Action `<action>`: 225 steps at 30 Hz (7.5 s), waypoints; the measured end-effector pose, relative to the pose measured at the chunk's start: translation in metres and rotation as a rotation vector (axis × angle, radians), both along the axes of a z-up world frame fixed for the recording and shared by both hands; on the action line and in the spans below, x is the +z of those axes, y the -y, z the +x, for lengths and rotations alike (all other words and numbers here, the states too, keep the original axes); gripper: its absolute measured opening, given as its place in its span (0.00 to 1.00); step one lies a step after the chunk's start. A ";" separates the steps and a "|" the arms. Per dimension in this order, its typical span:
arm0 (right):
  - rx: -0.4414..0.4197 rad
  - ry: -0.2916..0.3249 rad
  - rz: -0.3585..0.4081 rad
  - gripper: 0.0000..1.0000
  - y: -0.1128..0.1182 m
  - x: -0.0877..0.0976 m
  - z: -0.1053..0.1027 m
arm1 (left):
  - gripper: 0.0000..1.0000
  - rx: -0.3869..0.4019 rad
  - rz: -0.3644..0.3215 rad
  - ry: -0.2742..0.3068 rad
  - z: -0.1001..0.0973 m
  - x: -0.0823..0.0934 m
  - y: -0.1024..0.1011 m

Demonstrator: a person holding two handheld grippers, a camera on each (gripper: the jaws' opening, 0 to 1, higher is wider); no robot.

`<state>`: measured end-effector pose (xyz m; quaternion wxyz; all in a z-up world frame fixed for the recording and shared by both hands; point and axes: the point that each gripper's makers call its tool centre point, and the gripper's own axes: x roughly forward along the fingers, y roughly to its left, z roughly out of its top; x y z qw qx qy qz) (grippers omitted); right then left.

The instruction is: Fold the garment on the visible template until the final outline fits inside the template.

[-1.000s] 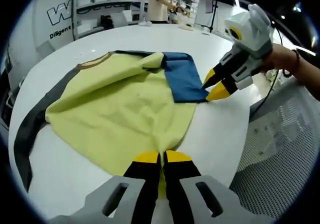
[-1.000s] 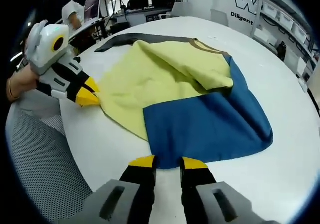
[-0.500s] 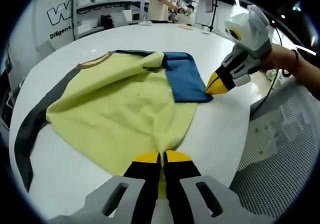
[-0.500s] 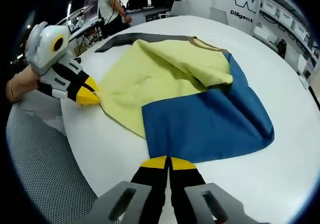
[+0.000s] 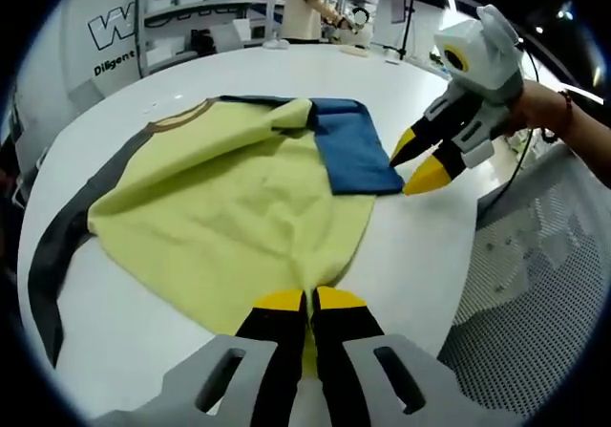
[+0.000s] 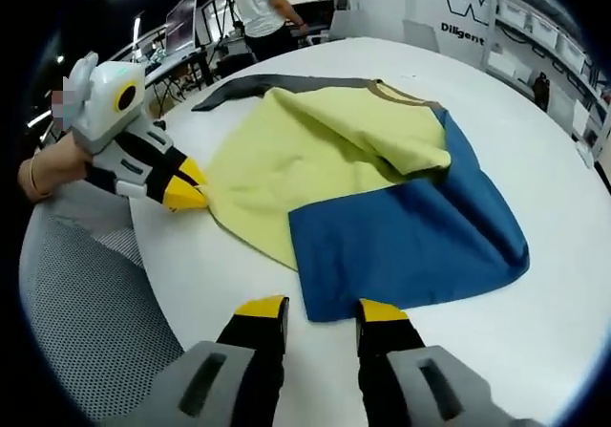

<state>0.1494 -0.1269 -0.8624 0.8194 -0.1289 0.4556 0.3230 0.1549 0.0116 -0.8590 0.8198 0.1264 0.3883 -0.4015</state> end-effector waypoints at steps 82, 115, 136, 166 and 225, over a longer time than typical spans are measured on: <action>-0.609 0.166 -0.327 0.00 0.249 0.023 0.061 | 0.01 -0.075 0.231 -0.134 -0.051 0.000 -0.090; -0.794 0.159 -0.084 0.39 0.185 0.050 0.036 | 0.30 0.034 0.178 -0.128 -0.059 -0.002 -0.094; -0.458 0.013 0.155 0.72 0.025 0.035 0.007 | 0.96 0.214 0.077 -0.017 -0.036 0.016 -0.104; -0.338 -0.117 0.228 0.36 -0.057 0.005 -0.033 | 0.96 0.202 -0.033 0.048 -0.029 0.035 -0.090; -0.136 -0.035 0.285 0.00 -0.120 0.050 0.121 | 0.81 0.257 -0.019 0.094 -0.019 0.039 -0.102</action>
